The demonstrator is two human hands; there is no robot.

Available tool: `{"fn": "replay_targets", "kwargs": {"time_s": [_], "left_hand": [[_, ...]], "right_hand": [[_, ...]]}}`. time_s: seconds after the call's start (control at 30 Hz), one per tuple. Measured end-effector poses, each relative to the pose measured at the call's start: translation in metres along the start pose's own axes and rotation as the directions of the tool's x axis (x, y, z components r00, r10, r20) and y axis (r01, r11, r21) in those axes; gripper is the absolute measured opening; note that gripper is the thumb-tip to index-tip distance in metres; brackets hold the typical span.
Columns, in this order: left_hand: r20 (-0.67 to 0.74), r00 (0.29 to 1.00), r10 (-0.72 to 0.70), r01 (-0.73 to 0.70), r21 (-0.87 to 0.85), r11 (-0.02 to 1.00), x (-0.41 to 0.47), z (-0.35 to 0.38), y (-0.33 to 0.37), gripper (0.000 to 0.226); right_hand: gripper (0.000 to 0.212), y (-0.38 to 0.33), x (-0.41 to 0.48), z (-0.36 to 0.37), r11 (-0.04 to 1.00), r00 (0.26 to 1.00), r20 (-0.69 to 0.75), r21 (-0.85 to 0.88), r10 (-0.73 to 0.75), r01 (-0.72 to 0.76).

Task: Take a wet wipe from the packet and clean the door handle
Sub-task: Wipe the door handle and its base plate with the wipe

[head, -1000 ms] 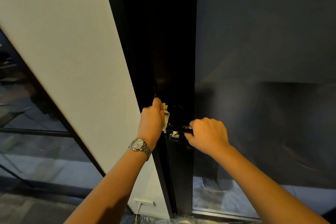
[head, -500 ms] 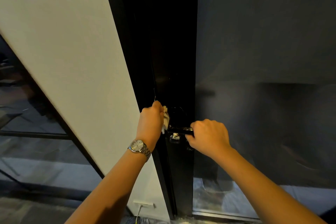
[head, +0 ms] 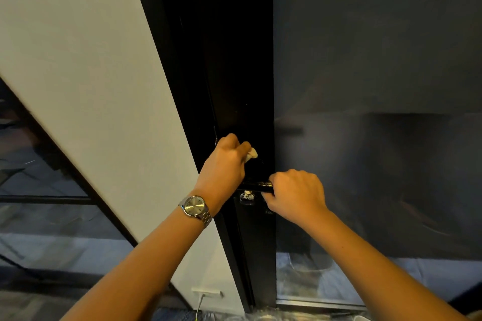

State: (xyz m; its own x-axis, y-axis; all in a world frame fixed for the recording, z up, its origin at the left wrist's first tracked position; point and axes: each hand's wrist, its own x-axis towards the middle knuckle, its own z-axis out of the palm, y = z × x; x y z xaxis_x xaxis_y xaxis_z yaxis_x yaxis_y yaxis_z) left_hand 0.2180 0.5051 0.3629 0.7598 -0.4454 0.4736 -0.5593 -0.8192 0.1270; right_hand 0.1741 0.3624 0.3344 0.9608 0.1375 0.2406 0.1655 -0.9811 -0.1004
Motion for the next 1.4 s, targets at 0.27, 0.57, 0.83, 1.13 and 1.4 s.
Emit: {"fn": "replay_targets", "kwargs": {"time_s": [0.27,0.57,0.83,1.13,1.4], "left_hand": [[0.372,0.908,0.191,-0.323,0.331,0.887,0.007,-0.012,0.014,0.037],[0.328,0.942,0.072,-0.187,0.336,0.923,0.03,-0.031,0.007,0.029],[0.264,0.963,0.06,-0.16,0.375,0.913,0.032,-0.013,0.029,0.029],[0.344,0.913,0.219,-0.36,0.426,0.83,0.035,-0.022,0.032,0.029],[0.4,0.862,0.311,-0.464,0.374,0.803,0.044,-0.034,0.004,0.027]], "right_hand": [[0.03,-0.001,-0.002,-0.003,1.0,1.0,0.012,0.014,0.007,-0.007],[0.03,0.002,-0.001,-0.003,0.999,0.999,0.021,0.027,-0.025,0.024],[0.029,0.001,-0.003,-0.004,0.999,0.999,0.032,0.022,-0.029,0.029],[0.029,0.002,-0.002,-0.004,0.999,0.999,0.027,0.024,-0.026,0.025],[0.026,0.003,-0.005,-0.004,0.997,0.999,0.012,0.059,-0.042,0.041]]}}
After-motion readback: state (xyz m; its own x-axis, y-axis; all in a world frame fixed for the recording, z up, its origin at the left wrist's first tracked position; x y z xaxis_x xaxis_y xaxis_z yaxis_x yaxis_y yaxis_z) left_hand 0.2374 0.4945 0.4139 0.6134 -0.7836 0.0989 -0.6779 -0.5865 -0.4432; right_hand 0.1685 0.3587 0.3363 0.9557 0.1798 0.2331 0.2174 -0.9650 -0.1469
